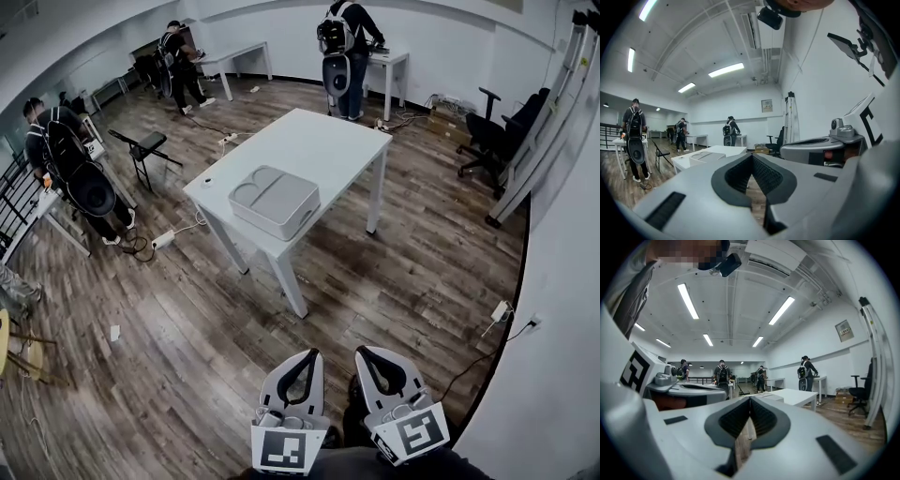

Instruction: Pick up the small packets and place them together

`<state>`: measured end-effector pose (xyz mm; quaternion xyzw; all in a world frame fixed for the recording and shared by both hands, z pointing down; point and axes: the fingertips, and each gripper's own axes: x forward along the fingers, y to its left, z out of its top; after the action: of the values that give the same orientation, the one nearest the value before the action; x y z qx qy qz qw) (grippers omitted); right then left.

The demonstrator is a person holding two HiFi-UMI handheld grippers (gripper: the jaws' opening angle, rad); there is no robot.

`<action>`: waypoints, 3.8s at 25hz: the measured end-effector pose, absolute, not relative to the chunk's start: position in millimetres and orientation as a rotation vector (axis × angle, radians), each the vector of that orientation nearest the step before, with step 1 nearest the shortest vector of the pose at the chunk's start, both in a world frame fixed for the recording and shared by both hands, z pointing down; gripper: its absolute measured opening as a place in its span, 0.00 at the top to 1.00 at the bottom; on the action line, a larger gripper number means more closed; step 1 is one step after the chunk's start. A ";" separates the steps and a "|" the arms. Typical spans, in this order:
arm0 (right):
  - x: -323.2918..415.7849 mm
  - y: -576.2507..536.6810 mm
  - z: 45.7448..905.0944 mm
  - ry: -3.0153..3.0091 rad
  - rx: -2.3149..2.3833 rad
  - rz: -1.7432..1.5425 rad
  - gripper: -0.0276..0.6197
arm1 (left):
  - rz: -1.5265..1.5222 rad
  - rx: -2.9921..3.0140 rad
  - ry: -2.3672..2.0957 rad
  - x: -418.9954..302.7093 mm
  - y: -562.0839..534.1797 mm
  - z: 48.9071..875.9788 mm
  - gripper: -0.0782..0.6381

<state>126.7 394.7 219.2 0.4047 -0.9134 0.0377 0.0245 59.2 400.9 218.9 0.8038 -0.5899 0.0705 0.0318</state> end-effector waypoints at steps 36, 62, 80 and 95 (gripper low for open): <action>106.8 140.3 238.0 -2.964 0.936 0.143 0.95 | 0.215 2.252 -2.211 21.8 151.4 199.9 0.89; 2.3 19.4 273.1 -2.857 1.001 0.215 0.95 | 0.213 2.288 -2.027 -65.9 29.9 246.9 0.89; -20.7 -18.1 279.6 -2.945 1.023 0.164 0.95 | 0.252 2.324 -2.027 -82.6 0.8 277.9 0.89; -19.6 -7.7 366.0 -3.074 0.842 0.534 0.84 | 0.447 2.311 -2.140 -100.7 -13.3 324.1 0.89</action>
<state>-19.6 -7.7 366.0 0.2603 -0.9503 0.1650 -0.0448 -100.7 -13.3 324.1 0.7263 -0.6726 0.1404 -0.0196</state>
